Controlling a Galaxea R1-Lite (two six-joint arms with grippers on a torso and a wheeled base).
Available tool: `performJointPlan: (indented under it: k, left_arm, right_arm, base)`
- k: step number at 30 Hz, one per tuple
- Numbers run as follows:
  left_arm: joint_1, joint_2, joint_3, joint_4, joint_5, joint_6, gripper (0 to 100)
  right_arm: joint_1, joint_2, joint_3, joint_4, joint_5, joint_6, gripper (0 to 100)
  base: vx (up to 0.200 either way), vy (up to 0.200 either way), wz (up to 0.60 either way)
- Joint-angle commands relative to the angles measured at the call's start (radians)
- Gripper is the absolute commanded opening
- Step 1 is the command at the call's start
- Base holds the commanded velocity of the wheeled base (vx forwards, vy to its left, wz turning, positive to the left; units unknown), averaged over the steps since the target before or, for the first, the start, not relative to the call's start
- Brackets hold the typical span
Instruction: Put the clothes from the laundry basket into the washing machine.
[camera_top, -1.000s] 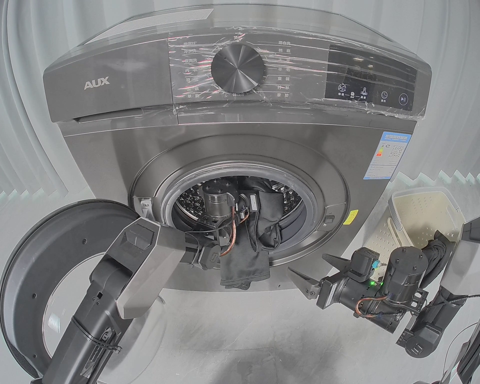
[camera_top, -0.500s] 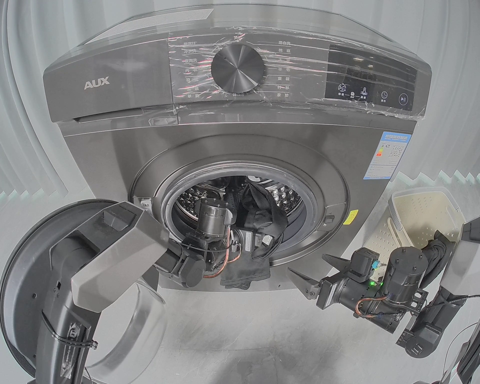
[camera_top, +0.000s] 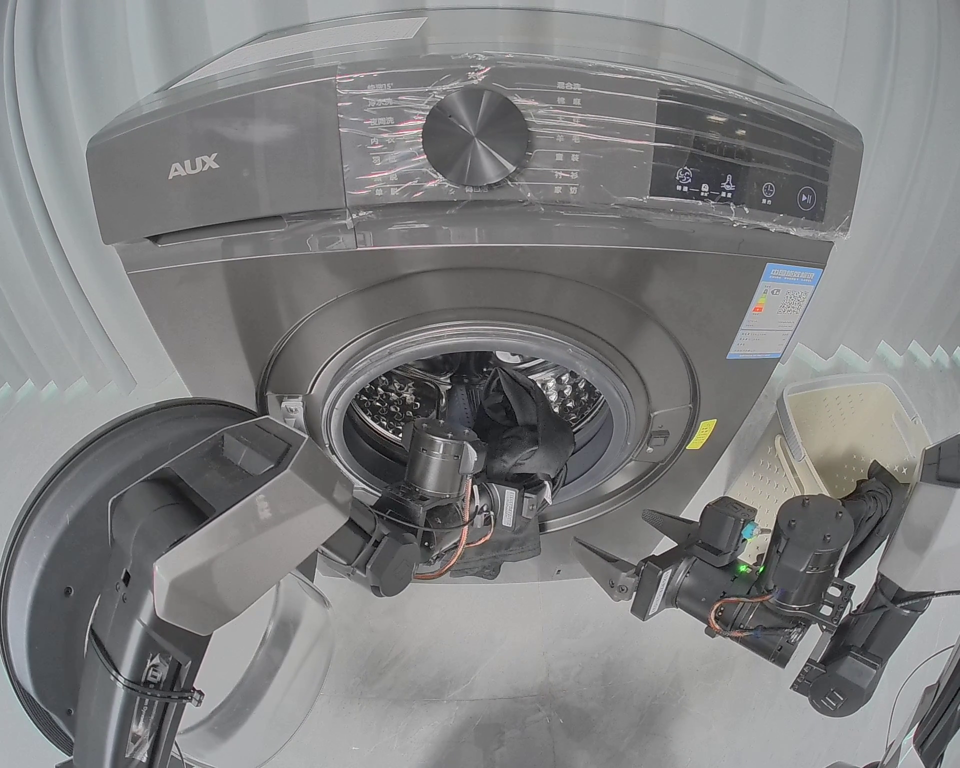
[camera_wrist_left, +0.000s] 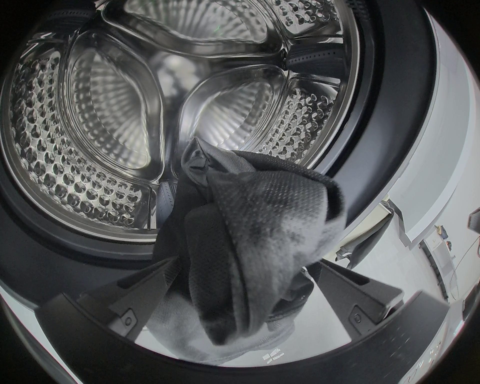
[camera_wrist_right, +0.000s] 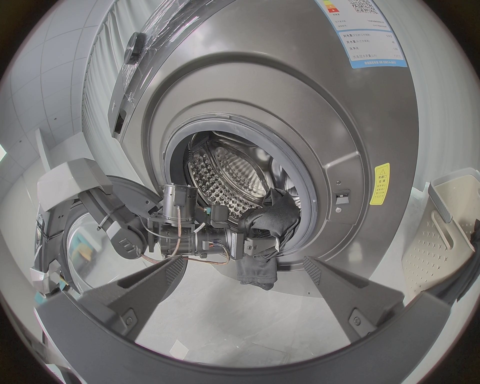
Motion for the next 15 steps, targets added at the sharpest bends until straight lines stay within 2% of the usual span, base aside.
performJointPlan:
  k: [1, 10, 12, 14, 15]
  left_arm:
    - [-0.002, 0.061, -0.043, -0.002, 0.003, 0.000, 0]
    - [-0.002, 0.119, -0.128, -0.022, 0.018, -0.005, 0]
    - [0.009, 0.144, -0.204, -0.050, 0.058, -0.005, 0]
    - [0.009, 0.144, -0.211, -0.051, 0.061, -0.005, 0]
    - [0.023, 0.168, -0.287, -0.059, 0.104, -0.006, 0]
  right_arm:
    - [0.001, 0.003, 0.000, 0.000, 0.000, 0.000, 100]
    - [0.001, 0.002, -0.002, 0.000, 0.000, 0.000, 100]
    - [0.001, 0.000, -0.002, 0.000, 0.000, 0.001, 100]
    - [0.001, 0.000, -0.002, 0.000, 0.000, 0.000, 100]
    - [0.001, -0.001, -0.002, 0.000, 0.000, 0.000, 100]
  base:
    - [0.000, 0.000, 0.00]
    - [0.000, 0.000, 0.00]
    - [0.000, 0.000, 0.00]
    - [0.000, 0.000, 0.00]
    - [0.000, 0.000, 0.00]
